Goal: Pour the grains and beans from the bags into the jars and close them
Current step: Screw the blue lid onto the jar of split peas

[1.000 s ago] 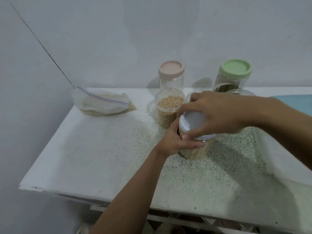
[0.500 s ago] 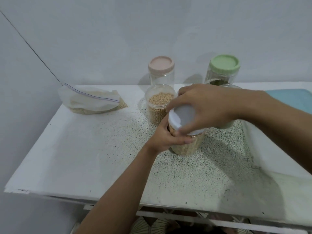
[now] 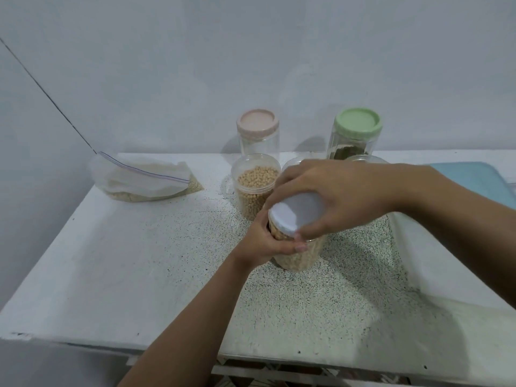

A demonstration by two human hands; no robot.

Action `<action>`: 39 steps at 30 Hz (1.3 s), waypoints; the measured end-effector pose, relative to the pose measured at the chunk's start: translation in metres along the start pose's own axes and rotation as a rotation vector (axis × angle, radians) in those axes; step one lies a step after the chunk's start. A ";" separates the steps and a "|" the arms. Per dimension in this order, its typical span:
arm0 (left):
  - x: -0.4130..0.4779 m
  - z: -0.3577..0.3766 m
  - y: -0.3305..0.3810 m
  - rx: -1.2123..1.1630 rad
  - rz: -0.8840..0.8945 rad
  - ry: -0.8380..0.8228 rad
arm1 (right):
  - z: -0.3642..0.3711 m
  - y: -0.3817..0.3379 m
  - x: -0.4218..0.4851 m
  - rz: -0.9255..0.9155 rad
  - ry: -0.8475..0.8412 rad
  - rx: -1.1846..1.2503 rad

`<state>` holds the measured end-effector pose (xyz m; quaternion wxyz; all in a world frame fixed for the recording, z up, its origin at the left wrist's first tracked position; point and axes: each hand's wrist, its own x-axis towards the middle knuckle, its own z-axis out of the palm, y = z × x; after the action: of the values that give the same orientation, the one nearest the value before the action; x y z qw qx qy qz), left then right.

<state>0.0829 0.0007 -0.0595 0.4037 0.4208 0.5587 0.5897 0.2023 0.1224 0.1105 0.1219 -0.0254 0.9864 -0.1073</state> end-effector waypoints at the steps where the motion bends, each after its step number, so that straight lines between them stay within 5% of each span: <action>1: 0.000 0.000 0.000 0.006 -0.002 0.007 | 0.002 -0.001 0.000 0.032 0.029 -0.012; 7: -0.001 -0.001 0.002 0.007 -0.008 0.037 | 0.011 0.000 0.002 0.393 0.179 -0.211; 14: -0.001 -0.003 0.000 0.014 -0.030 0.019 | 0.015 0.007 -0.002 -0.018 0.014 0.011; 25: 0.000 -0.006 -0.002 0.070 0.069 0.079 | 0.054 -0.003 0.015 0.199 0.464 -0.106; 33: -0.006 -0.003 0.006 0.166 0.055 0.062 | 0.060 -0.006 0.018 0.254 0.544 -0.136; 36: -0.012 -0.003 0.019 0.229 -0.014 0.049 | 0.071 0.006 0.017 0.197 0.622 0.019; 39: -0.022 -0.005 0.028 0.216 -0.102 -0.019 | 0.084 0.021 0.007 0.044 0.585 0.446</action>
<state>0.0851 -0.0235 -0.0324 0.3909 0.4385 0.6357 0.5008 0.2155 0.1253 0.0249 -0.1606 0.0548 0.9322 -0.3197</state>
